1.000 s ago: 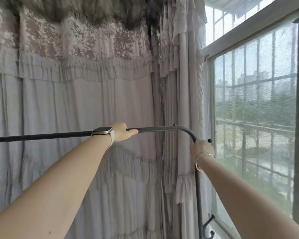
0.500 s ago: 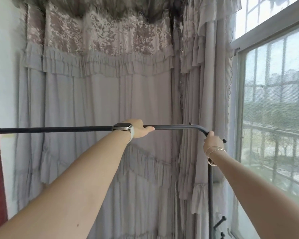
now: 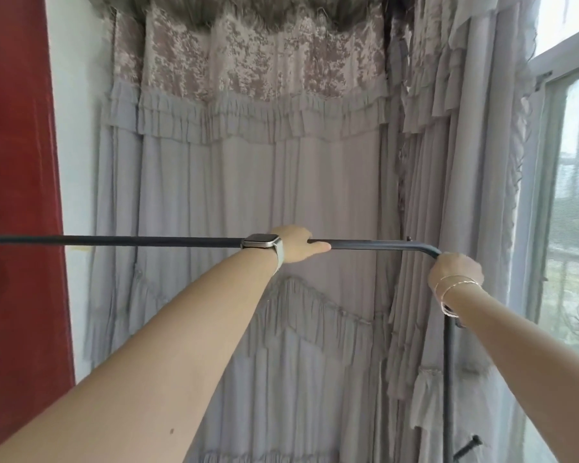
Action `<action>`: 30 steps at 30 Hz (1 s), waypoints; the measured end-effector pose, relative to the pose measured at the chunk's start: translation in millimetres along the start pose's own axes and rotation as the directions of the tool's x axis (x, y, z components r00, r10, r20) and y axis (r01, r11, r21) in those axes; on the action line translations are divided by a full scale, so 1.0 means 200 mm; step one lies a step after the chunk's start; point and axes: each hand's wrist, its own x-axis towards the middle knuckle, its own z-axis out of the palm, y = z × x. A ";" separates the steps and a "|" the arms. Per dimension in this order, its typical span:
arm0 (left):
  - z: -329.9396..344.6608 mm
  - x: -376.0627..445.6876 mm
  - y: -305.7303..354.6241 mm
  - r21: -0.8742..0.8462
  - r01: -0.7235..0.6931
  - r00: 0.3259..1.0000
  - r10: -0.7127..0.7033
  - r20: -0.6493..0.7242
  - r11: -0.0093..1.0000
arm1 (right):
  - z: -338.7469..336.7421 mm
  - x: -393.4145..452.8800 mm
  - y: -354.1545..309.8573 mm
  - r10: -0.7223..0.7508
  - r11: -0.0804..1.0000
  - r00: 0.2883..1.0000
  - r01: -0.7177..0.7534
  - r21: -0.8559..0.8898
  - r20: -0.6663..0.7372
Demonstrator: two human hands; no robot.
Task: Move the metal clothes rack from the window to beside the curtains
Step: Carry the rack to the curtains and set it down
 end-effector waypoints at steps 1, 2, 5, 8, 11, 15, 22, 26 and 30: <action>0.00 -0.01 0.00 0.010 -0.039 0.999 0.039 -0.018 0.999 | -0.03 0.00 -0.01 -0.054 0.999 0.997 0.053 -0.009 -0.049; -0.01 -0.04 -0.01 0.035 -0.069 0.997 0.070 -0.043 0.997 | -0.05 -0.01 -0.02 -0.136 0.990 0.985 0.138 0.009 -0.106; -0.05 -0.17 -0.09 0.106 -0.118 0.988 0.127 -0.085 0.987 | -0.06 -0.03 -0.07 -0.359 0.922 0.895 0.384 0.046 -0.264; -0.11 -0.37 -0.26 0.138 -0.094 0.990 0.107 -0.089 0.986 | 0.00 -0.01 -0.14 -0.514 0.851 0.819 0.525 -0.030 -0.255; -0.16 -0.51 -0.43 0.154 -0.033 0.991 0.052 -0.120 0.988 | 0.09 0.07 -0.16 -0.520 0.854 0.816 0.494 -0.164 -0.253; -0.23 -0.68 -0.71 0.187 0.012 0.991 0.013 -0.132 0.982 | 0.08 -0.10 -0.37 -0.549 0.836 0.802 0.533 -0.134 -0.236; -0.35 -0.99 -1.36 0.196 0.124 0.971 -0.078 -0.225 0.973 | -0.10 -0.53 -0.69 -0.530 0.842 0.830 0.491 -0.226 -0.172; -0.38 -1.10 -1.60 0.212 0.136 0.958 -0.074 -0.278 0.968 | -0.16 -0.60 -0.72 -0.515 0.846 0.843 0.471 -0.252 -0.154; -0.38 -1.06 -1.48 0.247 0.096 0.972 -0.038 -0.230 0.964 | -0.20 -0.59 -0.64 -0.454 0.873 0.886 0.421 -0.246 -0.098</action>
